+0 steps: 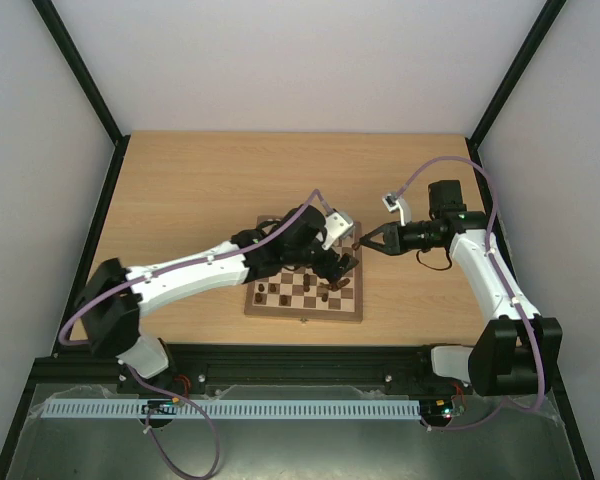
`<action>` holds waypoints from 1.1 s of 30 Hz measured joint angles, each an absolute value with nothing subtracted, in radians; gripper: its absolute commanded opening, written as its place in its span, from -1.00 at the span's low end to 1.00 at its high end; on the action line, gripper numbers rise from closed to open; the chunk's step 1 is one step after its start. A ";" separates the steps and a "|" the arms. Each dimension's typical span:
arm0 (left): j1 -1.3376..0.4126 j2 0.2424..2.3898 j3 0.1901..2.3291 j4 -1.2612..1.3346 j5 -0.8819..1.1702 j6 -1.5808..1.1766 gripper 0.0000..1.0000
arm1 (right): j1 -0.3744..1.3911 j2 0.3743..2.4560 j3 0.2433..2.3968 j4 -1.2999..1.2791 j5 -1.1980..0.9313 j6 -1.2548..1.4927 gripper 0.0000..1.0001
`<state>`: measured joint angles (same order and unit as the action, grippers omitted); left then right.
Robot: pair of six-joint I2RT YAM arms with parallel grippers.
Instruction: Set up the chess pieces on the board
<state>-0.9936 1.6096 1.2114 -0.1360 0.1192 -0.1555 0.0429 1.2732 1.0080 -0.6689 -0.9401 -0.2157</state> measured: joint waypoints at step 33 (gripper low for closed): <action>-0.603 1.106 0.830 -0.159 -0.435 -0.143 0.98 | 0.873 1.241 0.915 -0.379 -0.281 -0.357 -0.71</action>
